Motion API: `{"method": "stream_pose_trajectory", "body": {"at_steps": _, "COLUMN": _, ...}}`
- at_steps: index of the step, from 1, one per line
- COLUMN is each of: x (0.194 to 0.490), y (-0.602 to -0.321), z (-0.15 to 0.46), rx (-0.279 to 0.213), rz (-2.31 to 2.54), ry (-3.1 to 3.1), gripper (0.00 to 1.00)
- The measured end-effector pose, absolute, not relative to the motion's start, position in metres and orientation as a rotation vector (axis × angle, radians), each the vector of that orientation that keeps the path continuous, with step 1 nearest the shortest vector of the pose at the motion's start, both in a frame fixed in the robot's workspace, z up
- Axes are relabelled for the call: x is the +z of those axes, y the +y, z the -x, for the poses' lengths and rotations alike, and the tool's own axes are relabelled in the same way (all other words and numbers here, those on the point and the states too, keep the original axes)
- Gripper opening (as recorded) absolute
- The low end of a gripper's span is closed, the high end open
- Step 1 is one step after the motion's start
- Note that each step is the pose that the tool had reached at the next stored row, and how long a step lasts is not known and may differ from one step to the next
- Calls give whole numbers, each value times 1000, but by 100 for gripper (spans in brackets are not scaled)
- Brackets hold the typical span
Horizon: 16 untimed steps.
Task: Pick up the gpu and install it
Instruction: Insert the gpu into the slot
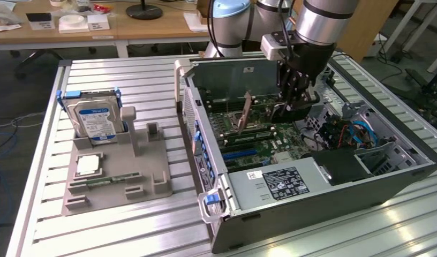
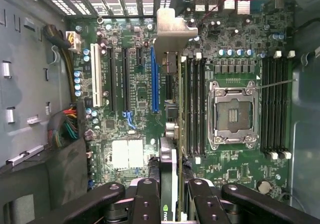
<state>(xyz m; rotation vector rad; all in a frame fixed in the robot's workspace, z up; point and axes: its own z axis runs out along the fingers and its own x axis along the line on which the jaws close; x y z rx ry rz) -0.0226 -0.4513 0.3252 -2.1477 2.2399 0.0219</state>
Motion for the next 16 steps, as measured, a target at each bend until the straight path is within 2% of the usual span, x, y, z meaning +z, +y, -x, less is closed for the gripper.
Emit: {"method": "stream_pose_trajectory", "body": {"at_steps": 16, "x": 324, "y": -451, "z": 39, "rx": 22, "rz": 2147, "ry": 2240, "gripper": 26}}
